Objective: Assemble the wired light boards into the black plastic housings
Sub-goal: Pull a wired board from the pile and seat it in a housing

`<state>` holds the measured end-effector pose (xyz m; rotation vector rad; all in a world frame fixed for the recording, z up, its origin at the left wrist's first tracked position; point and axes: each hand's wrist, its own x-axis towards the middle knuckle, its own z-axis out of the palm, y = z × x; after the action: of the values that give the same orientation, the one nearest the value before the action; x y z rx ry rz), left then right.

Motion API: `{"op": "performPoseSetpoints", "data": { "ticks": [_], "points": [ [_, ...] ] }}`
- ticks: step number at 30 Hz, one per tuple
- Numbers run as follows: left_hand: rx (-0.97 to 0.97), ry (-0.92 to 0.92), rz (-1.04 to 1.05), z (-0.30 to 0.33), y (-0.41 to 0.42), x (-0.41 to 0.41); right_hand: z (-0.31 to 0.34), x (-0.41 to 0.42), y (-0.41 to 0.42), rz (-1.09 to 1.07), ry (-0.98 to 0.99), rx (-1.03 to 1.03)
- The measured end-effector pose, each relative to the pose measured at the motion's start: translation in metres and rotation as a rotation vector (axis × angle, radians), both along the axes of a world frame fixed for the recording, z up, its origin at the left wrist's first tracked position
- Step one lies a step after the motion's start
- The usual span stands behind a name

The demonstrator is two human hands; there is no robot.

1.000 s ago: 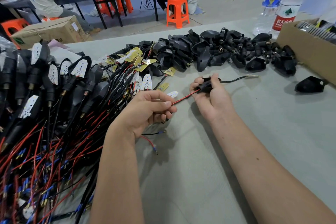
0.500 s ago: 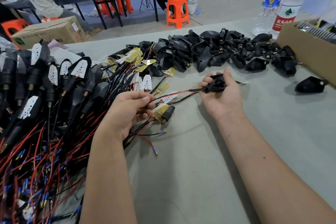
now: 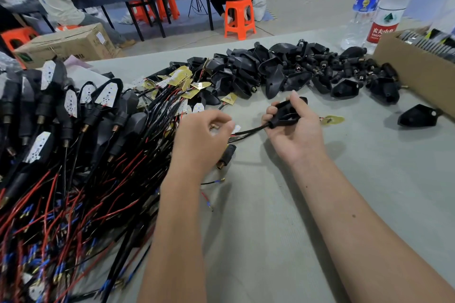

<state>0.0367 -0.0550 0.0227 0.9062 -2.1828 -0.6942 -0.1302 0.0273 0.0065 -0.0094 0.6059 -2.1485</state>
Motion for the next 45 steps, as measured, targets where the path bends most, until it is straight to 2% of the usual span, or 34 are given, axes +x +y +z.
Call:
{"op": "performPoseSetpoints", "data": {
  "ticks": [5, 13, 16, 24, 30, 36, 40, 42, 45],
  "points": [
    [0.115, -0.074, -0.162, -0.013, 0.007, -0.015, 0.001, -0.002, 0.0, 0.017, 0.023, -0.031],
    [0.133, 0.062, -0.097, -0.009, 0.008, -0.012, 0.001, -0.003, -0.001, -0.023, -0.069, -0.044],
    [0.123, 0.05, -0.102, -0.008, 0.008, -0.01, 0.003, -0.003, -0.001, -0.054, -0.081, -0.062],
    [0.235, 0.126, -0.067, -0.009, -0.005, 0.007, 0.003, -0.009, 0.002, -0.096, -0.117, -0.062],
    [0.28, 0.187, -0.055, -0.005, -0.006, 0.012, 0.001, -0.011, 0.004, 0.004, 0.048, 0.026],
    [0.213, 0.048, 0.034, 0.001, -0.001, 0.016, 0.006, -0.006, 0.004, 0.0, 0.291, 0.128],
    [-0.175, -0.142, 0.243, 0.012, 0.007, -0.001, 0.006, 0.0, 0.001, 0.03, 0.375, 0.189],
    [-0.215, -0.154, 0.183, 0.016, 0.012, -0.016, 0.005, 0.003, -0.003, 0.051, 0.41, 0.228],
    [-0.149, -0.161, 0.046, 0.008, 0.02, -0.035, 0.004, 0.004, -0.006, 0.077, 0.445, 0.242]
  ]
}}
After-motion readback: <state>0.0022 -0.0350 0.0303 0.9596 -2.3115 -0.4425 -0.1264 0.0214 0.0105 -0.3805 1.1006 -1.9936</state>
